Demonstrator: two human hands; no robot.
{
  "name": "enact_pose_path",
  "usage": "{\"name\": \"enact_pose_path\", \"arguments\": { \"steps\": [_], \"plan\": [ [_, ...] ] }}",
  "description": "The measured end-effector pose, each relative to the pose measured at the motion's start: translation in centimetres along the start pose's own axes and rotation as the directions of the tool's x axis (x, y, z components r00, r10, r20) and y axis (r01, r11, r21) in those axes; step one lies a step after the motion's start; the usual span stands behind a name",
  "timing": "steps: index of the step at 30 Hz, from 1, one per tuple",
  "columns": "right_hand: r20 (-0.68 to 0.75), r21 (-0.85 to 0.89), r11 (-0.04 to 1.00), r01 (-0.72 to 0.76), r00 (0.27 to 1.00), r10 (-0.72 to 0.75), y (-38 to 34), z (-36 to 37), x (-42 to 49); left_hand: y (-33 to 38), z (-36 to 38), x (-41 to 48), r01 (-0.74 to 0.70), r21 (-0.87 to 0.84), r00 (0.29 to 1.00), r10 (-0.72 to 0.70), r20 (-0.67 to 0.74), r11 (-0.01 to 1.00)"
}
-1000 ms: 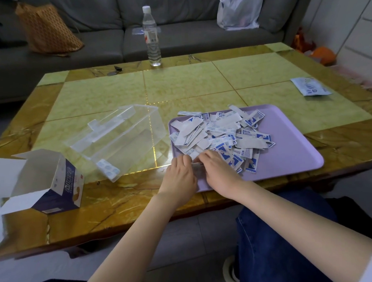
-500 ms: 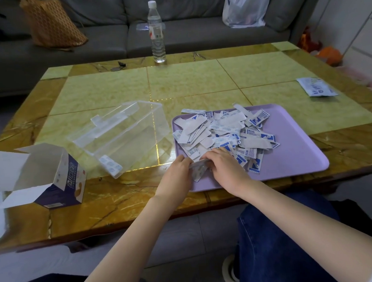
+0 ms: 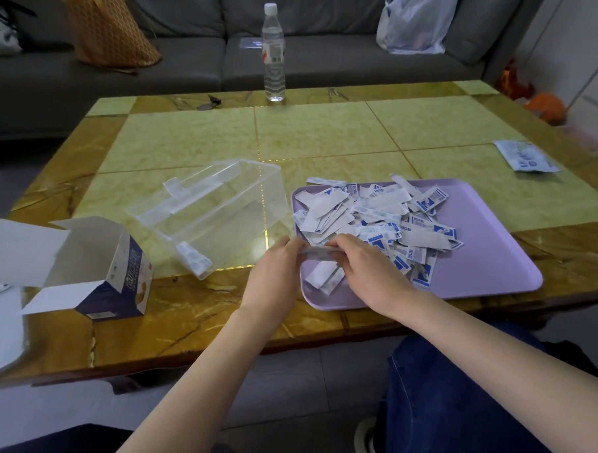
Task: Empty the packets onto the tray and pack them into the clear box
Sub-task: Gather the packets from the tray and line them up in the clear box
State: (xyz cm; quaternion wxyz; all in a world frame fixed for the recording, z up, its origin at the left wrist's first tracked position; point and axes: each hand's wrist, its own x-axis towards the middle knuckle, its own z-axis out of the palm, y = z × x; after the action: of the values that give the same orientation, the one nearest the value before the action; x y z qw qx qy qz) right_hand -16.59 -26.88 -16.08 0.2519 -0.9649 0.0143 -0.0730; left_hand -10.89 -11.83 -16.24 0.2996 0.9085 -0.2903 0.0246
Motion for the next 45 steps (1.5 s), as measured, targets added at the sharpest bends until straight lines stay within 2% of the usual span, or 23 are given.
{"name": "enact_pose_path", "arguments": {
  "steps": [3,11,14,17,20,25,30,33,37,40,45],
  "plan": [
    [-0.047,-0.012,0.998,0.056,0.997,-0.056,-1.3,-0.5,0.5,-0.6,-1.8,0.1,0.007,0.001,0.997,-0.006,-0.079,1.000],
    [-0.239,-0.317,0.920,0.232,0.919,-0.314,-5.8,-1.8,3.0,-1.3,-6.9,0.6,-0.056,0.064,0.979,0.067,-0.195,0.996],
    [-0.213,-0.238,0.960,0.146,0.957,-0.198,-7.4,-2.5,4.1,-2.4,-8.8,0.8,0.006,0.148,0.960,0.035,-0.277,0.989],
    [-0.217,-0.100,0.994,0.046,0.974,-0.067,-8.1,-3.0,5.4,-4.5,-10.2,0.1,0.183,0.266,0.964,-0.120,-0.236,0.946],
    [-0.216,0.091,0.996,0.004,0.976,0.016,-8.9,-3.1,6.8,-5.6,-10.4,-1.1,0.229,0.298,0.965,-0.174,-0.198,0.927],
    [-0.132,0.169,0.985,-0.013,0.991,0.036,-11.0,-1.9,8.8,-5.6,-9.2,-2.9,0.174,0.209,0.980,-0.148,-0.132,0.962],
    [-0.053,0.248,0.965,-0.090,0.993,0.106,-12.9,0.2,11.2,-7.0,-9.6,-4.0,0.193,0.177,0.958,-0.147,-0.246,0.965],
    [0.001,0.197,0.975,-0.102,0.995,0.104,-13.7,1.3,12.2,-7.7,-10.2,-4.4,0.245,0.147,0.945,-0.202,-0.256,0.958],
    [0.134,0.028,0.989,-0.144,0.981,0.139,-14.2,2.3,13.4,-8.1,-10.4,-4.7,0.293,-0.019,0.937,-0.291,-0.192,0.956],
    [0.261,-0.065,0.981,-0.182,0.946,0.193,-14.7,3.3,14.1,-8.5,-10.7,-4.4,0.351,-0.051,0.926,-0.354,-0.132,0.935],
    [0.446,-0.088,0.961,-0.262,0.852,0.273,-16.1,4.9,14.8,-8.9,-10.8,-4.2,0.359,-0.050,0.926,-0.362,-0.105,0.932]
  ]
}}
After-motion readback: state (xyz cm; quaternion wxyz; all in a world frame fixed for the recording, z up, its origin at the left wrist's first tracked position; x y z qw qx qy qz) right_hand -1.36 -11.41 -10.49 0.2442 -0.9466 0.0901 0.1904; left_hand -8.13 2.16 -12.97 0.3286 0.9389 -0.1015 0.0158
